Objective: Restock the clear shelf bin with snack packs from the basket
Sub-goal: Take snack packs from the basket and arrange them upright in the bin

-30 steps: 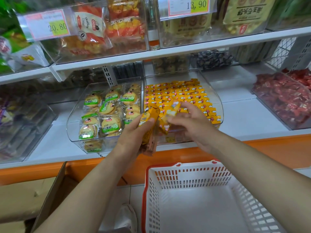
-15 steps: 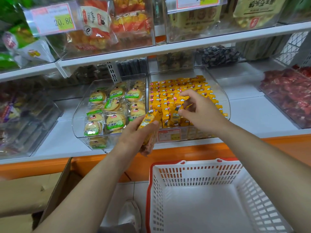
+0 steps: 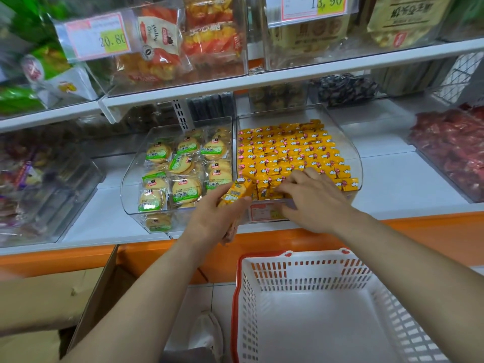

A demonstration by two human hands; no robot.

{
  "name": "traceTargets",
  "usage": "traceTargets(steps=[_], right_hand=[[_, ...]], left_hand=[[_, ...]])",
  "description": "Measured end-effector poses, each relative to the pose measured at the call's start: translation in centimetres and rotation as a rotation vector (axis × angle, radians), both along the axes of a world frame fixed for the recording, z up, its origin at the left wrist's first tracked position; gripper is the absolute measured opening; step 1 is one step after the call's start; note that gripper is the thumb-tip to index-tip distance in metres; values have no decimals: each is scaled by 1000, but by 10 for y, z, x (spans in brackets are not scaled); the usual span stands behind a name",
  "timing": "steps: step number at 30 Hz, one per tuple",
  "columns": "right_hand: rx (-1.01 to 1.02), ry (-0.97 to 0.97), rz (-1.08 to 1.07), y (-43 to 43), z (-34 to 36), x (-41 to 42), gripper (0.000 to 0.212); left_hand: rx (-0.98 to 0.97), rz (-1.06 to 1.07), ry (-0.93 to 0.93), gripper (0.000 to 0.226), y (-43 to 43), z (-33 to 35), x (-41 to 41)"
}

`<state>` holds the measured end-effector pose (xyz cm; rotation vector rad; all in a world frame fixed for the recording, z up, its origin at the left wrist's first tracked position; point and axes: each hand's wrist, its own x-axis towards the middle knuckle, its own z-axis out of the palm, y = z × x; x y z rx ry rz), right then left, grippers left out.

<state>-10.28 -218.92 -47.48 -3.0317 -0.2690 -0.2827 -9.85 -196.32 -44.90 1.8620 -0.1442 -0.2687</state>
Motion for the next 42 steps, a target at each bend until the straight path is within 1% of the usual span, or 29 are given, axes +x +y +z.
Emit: traceTargets(steps=[2, 3, 4, 5, 6, 7, 8, 10, 12, 14, 16, 17, 19, 20, 21, 22, 24, 25, 27, 29, 30, 31, 33, 35, 37, 38, 40, 42], right_hand=[[29, -60, -6, 1, 4, -3, 48], [112, -108, -12, 3, 7, -5, 46], [265, -125, -14, 8, 11, -8, 44], [470, -91, -14, 13, 15, -10, 42], [690, -12, -9, 19, 17, -13, 42], [856, 86, -1, 25, 19, -15, 42], [930, 154, 12, 29, 19, -17, 41], [978, 198, 45, 30, 19, -17, 35], [1134, 248, 45, 27, 22, -15, 31], [1288, 324, 7, 22, 22, -13, 39], [1417, 357, -40, 18, 22, -12, 46], [1493, 354, -46, 17, 22, -13, 44], [1650, 355, -24, 14, 22, -14, 31], [1687, 359, -8, 14, 20, -15, 23], [1670, 361, 9, 15, 18, -16, 18], [1611, 372, 25, 17, 15, -17, 17], [1466, 422, 62, 22, 10, -20, 21], [1420, 446, 81, 25, 9, -21, 34], [1390, 462, 135, 29, 9, -23, 62], [1378, 438, 189, 30, 10, -23, 77], [1366, 416, 188, 30, 11, -23, 78], [1354, 390, 163, 30, 13, -22, 74], [1338, 330, 80, 29, 15, -19, 61], [1268, 240, 13, 24, 16, -13, 54], [1170, 93, -33, 20, 18, -5, 51], [1157, 18, -47, 19, 20, -2, 50], [1160, -108, -38, 16, 21, 6, 47], [1107, -166, -5, 16, 20, 11, 47]], left_hand=[[29, -8, -1, 24, -3, -2, -2], [43, -19, 0, 23, -6, -1, -3], [62, -36, -18, 27, -9, -1, -5], [75, -57, -45, 34, -13, -2, -6], [76, -79, -69, 41, -16, -1, -9], [74, -101, -86, 45, -19, 1, -12], [69, -126, -96, 45, -22, 3, -15], [66, -152, -106, 38, -26, 5, -18], [53, -145, -80, 40, -27, 2, -17], [-39, -133, 15, 46, -26, 0, -14], [-111, -116, 95, 50, -25, 0, -12], [-149, -105, 111, 51, -26, 1, -12], [-238, -69, 103, 60, -26, 3, -12], [-262, -42, 89, 62, -25, 4, -11], [-271, -19, 69, 61, -25, 5, -10], [-270, -5, 50, 57, -24, 5, -10], [-244, 9, 29, 52, -23, 6, -8], [-223, 12, 14, 52, -23, 7, -8], [-187, 14, -13, 53, -25, 8, -9], [-178, 25, -22, 52, -26, 9, -10], [-173, 38, -20, 49, -25, 11, -9], [-168, 53, -13, 44, -24, 12, -7], [-172, 84, 19, 35, -20, 13, -3], [-166, 97, 38, 44, -14, 14, 0], [-111, 93, -1, 50, -8, 13, 1], [-81, 96, -29, 53, -5, 12, 0], [-70, 120, -51, 61, -2, 11, -1], [-75, 159, -36, 64, 0, 10, -1]])
